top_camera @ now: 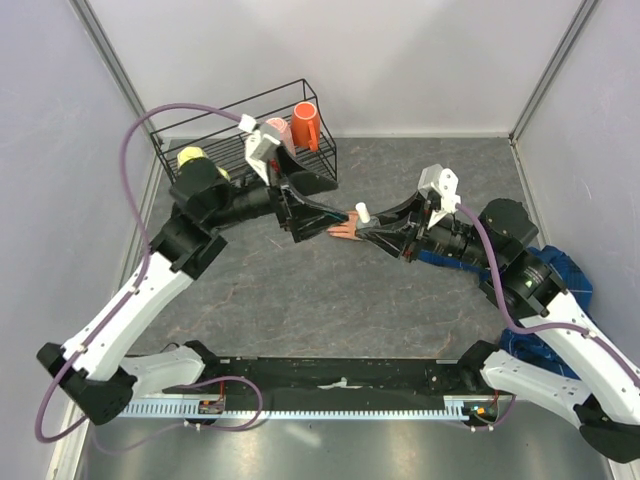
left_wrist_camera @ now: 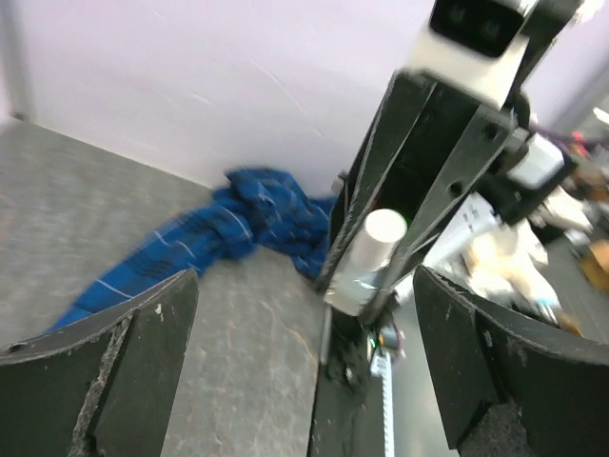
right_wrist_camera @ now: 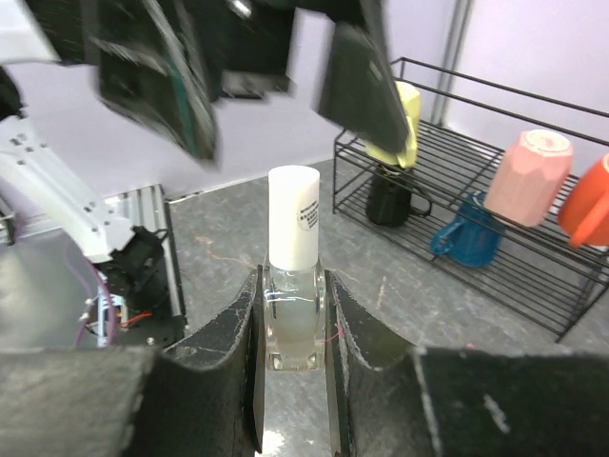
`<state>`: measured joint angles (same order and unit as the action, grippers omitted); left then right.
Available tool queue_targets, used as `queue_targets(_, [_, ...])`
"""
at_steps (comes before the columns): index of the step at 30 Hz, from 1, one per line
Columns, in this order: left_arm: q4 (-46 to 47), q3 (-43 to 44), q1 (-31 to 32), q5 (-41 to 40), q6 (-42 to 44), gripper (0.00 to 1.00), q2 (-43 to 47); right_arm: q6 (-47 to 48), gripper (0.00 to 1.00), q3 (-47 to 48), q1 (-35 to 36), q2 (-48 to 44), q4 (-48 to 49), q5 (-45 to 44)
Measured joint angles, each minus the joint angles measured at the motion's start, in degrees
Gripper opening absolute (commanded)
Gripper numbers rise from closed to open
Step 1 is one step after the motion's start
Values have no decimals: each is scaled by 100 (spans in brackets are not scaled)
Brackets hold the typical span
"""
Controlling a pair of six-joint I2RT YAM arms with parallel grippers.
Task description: Paint the nails
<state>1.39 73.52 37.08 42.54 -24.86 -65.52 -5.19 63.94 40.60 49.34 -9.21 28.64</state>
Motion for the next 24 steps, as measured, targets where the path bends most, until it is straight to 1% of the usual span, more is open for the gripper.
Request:
queue_targets(2, [-26, 0, 61, -494, -107, 95, 258, 79, 0, 66, 4, 63, -59, -144])
queue_targets(4, [-66, 0, 251, -1029, -166, 92, 444, 122, 0, 120, 7, 125, -120, -317])
queue_targets(5, [-116, 11, 492, -1449, -170, 90, 498, 144, 0, 140, 4, 153, -144, -409])
queue_targets(6, [-160, 24, 667, -1694, -164, 88, 509, 157, 0, 168, 4, 184, -190, -498])
queue_targets(7, [-234, 50, 960, -2098, -131, 84, 501, 162, 0, 188, 4, 208, -221, -573])
queue_targets(9, [-358, 114, 1497, -2914, -26, 79, 404, 164, 0, 219, 7, 254, -256, -743])
queue_targets(10, [-396, 127, 1655, -3165, 15, 75, 354, 162, 0, 225, 4, 262, -269, -798])
queue_targets(13, [-527, 168, 2059, -4030, 192, 73, 177, 162, 0, 238, 7, 271, -293, -935])
queue_targets(14, [-557, 175, 2159, -4284, 258, 71, 125, 162, 0, 249, 7, 271, -297, -966])
queue_targets(16, [-555, 175, 2277, -4649, 345, 66, 39, 160, 0, 264, 4, 269, -295, -1001])
queue_targets(18, [-551, 175, 2339, -4881, 378, 66, -15, 160, 0, 267, 4, 264, -295, -1036])
queue_targets(19, [-546, 175, 2352, -5010, 389, 62, -44, 160, 0, 267, 7, 264, -295, -1051])
queue_targets(22, [-511, 192, 2354, -5182, 387, 55, -116, 160, 0, 267, 4, 262, -297, -1060])
queue_targets(24, [-455, 208, 2354, -5254, 389, 54, -170, 160, 0, 267, 7, 258, -297, -1060])
